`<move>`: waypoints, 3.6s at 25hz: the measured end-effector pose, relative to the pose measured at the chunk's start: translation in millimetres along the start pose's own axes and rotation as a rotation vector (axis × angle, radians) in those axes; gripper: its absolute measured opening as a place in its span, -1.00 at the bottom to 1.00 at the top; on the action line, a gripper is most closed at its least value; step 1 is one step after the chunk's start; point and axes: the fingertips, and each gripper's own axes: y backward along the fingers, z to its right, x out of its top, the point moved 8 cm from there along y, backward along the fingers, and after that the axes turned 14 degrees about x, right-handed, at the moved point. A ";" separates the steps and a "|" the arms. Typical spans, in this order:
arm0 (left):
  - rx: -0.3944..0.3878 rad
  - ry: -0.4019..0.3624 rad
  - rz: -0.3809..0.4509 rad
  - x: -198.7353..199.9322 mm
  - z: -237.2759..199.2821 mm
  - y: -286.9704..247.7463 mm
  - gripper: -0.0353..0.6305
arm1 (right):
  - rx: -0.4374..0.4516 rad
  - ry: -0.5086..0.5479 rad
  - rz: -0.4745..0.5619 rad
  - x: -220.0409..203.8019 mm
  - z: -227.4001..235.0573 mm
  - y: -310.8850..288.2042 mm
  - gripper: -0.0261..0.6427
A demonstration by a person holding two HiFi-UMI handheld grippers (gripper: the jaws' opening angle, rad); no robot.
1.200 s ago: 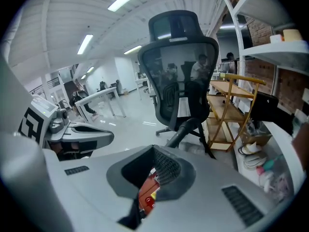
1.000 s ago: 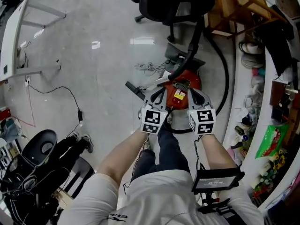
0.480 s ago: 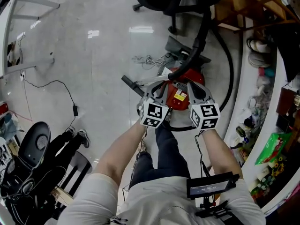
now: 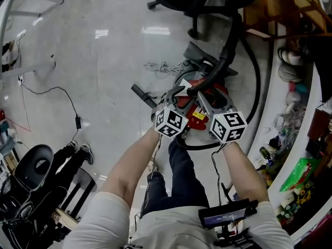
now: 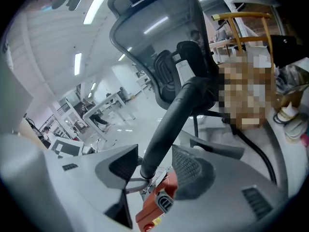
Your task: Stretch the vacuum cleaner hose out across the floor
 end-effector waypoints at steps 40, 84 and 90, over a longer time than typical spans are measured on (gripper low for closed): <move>0.000 -0.049 -0.032 -5.0 17.5 58.6 -0.41 | 0.243 -0.047 0.047 37.7 -71.5 -5.2 -0.36; -0.068 -0.254 0.237 125.6 103.9 312.0 -0.41 | 0.231 0.017 0.309 104.1 -295.7 219.1 -0.32; -0.083 -0.304 0.278 117.5 128.2 354.7 -0.41 | 0.194 0.045 0.378 76.7 -340.4 252.1 -0.32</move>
